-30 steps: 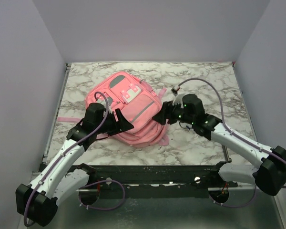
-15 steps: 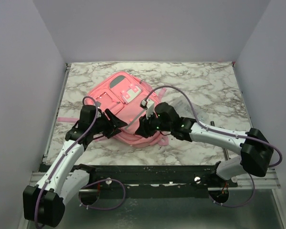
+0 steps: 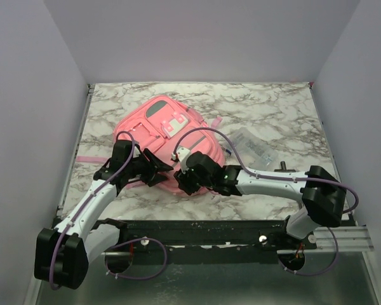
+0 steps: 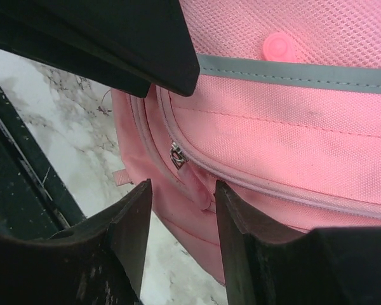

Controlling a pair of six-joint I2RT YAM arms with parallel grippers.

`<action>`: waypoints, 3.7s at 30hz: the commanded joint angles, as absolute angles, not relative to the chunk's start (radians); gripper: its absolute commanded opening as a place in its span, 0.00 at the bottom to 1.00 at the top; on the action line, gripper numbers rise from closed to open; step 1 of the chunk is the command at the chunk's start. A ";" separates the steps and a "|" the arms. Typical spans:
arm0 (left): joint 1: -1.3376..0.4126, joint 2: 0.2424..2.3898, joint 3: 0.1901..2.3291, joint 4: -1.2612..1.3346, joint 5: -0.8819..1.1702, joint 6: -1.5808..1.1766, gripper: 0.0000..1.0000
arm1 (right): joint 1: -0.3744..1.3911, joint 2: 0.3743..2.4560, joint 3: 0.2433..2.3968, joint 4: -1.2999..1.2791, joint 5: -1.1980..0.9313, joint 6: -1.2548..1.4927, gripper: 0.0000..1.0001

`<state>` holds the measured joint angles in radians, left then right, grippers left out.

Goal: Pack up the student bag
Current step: Zip the student bag at the center of the board.

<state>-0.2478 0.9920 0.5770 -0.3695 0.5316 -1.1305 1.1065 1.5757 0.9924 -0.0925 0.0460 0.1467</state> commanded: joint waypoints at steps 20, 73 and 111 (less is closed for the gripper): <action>-0.242 1.020 0.417 -0.142 0.551 -1.331 0.35 | 1.150 1.606 1.019 -0.038 0.144 0.127 0.01; -0.265 0.589 0.387 -0.332 0.548 -1.477 0.63 | 0.962 1.454 0.937 0.021 -0.139 -0.021 0.01; -0.787 1.017 0.685 -0.267 0.022 0.237 0.39 | 0.894 1.348 0.863 0.098 -0.328 0.084 0.01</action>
